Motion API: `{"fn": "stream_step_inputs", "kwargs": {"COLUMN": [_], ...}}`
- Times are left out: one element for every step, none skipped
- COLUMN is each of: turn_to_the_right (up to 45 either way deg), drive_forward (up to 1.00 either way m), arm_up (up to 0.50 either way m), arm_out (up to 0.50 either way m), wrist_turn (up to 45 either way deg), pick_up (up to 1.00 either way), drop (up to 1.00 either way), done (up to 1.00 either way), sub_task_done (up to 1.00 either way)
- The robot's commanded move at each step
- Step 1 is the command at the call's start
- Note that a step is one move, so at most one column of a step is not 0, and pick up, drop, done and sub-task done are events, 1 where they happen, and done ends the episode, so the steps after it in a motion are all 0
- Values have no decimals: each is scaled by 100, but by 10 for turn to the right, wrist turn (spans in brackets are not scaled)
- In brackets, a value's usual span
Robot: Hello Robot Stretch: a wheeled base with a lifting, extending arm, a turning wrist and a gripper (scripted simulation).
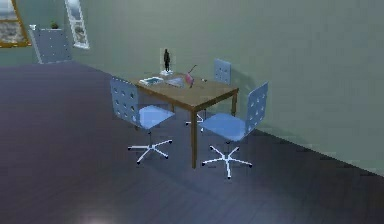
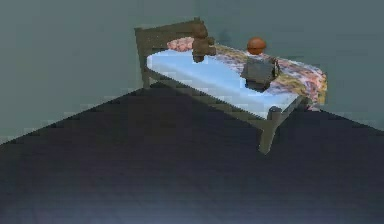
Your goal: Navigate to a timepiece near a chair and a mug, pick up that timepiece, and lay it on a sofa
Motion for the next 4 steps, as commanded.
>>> {"fn": "stream_step_inputs", "kwargs": {"turn_to_the_right": [-450, -30, 0, 0], "drive_forward": [0, 0, 100, 100], "arm_up": [0, 0, 0, 0], "arm_out": [0, 0, 0, 0], "wrist_turn": [0, 0, 0, 0], "pick_up": [0, 0, 0, 0], "drop": [0, 0, 0, 0], "done": [0, 0, 0, 0], "sub_task_done": [0, 0, 0, 0]}}
